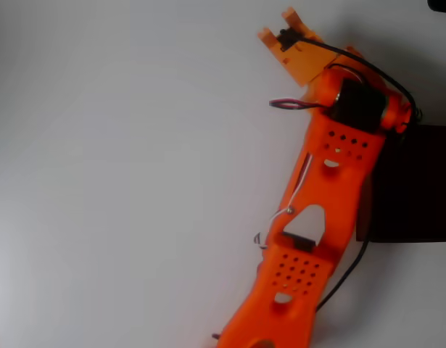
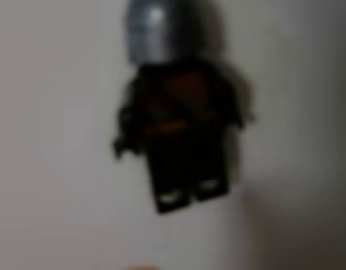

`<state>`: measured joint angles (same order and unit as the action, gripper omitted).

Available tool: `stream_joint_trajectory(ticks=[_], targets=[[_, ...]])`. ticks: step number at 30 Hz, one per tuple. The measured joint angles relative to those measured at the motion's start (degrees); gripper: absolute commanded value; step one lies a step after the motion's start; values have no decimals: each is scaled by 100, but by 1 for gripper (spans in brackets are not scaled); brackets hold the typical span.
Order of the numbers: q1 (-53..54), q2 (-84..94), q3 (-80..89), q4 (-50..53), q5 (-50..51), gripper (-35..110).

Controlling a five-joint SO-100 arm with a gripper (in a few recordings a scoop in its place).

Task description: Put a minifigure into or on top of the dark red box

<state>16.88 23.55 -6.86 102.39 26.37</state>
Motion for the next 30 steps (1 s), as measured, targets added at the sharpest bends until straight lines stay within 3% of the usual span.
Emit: stream_joint_trajectory(ticks=[30], targets=[[-26,-457,193,-475,9,21]])
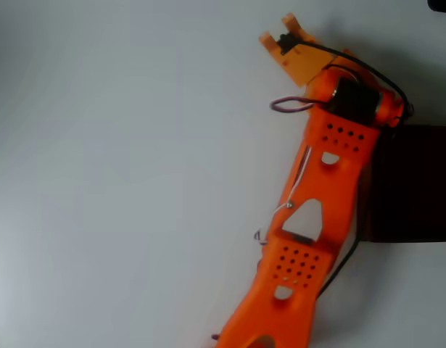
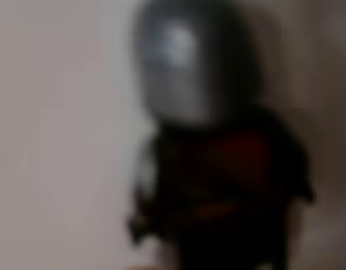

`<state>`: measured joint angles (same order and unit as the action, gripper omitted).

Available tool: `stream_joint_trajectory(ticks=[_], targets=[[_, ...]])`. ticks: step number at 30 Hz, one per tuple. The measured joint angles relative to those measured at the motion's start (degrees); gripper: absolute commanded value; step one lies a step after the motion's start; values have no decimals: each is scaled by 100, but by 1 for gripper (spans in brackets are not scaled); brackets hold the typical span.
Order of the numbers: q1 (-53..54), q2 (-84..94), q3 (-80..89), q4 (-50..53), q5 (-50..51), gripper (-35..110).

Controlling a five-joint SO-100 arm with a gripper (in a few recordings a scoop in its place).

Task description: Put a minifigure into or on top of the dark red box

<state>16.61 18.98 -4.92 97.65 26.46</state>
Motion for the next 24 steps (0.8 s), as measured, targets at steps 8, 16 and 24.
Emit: stream_joint_trajectory(ticks=[8,16,24], targets=[[-97,9,97,0,105,21],[-141,-70,264,-26,149,21],[-62,-62,343,-44,264,20]])
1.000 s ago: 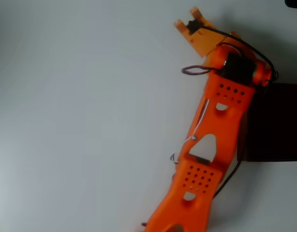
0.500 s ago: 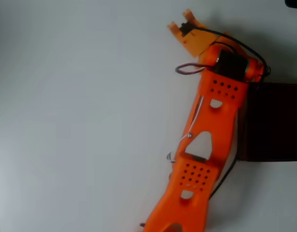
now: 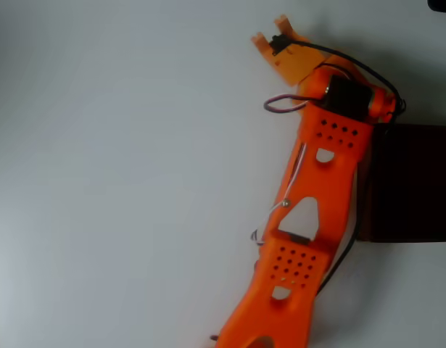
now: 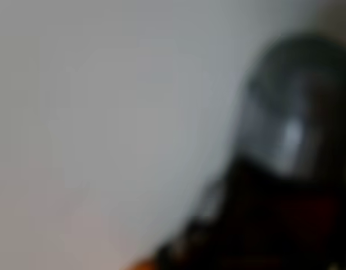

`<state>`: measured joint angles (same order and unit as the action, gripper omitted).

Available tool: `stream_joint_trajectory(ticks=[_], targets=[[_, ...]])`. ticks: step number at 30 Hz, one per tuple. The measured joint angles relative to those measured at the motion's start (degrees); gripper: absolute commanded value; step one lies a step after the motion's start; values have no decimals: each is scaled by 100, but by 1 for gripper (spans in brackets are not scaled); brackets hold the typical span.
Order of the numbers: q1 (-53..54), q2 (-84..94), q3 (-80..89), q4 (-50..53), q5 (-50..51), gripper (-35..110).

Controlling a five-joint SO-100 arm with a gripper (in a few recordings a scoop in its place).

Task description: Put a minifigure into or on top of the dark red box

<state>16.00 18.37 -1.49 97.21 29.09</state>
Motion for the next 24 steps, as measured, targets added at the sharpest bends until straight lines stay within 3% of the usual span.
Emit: stream_joint_trajectory(ticks=[24], targets=[[123,-35,9,299,686,18]])
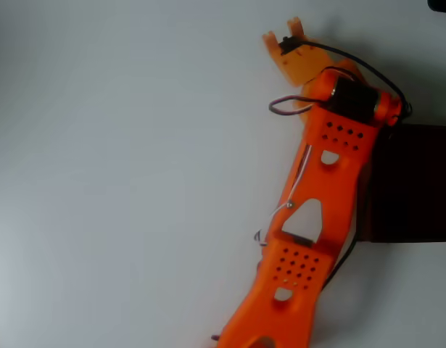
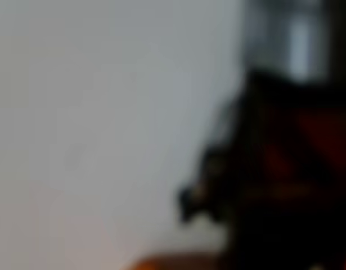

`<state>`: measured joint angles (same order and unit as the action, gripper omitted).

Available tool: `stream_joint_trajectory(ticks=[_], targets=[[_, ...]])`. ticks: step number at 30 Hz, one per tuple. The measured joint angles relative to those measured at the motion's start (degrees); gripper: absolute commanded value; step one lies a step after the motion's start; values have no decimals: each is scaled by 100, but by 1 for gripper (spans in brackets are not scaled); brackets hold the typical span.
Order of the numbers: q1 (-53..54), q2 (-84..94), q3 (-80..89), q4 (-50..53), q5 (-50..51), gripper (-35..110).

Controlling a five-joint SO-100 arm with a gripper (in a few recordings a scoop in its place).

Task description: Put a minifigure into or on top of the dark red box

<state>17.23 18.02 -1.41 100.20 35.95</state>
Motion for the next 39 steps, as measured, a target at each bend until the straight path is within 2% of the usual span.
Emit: stream_joint_trajectory(ticks=[19,39], targets=[[-132,0,-9,-141,237,17],[-158,0,-18,-158,272,2]])
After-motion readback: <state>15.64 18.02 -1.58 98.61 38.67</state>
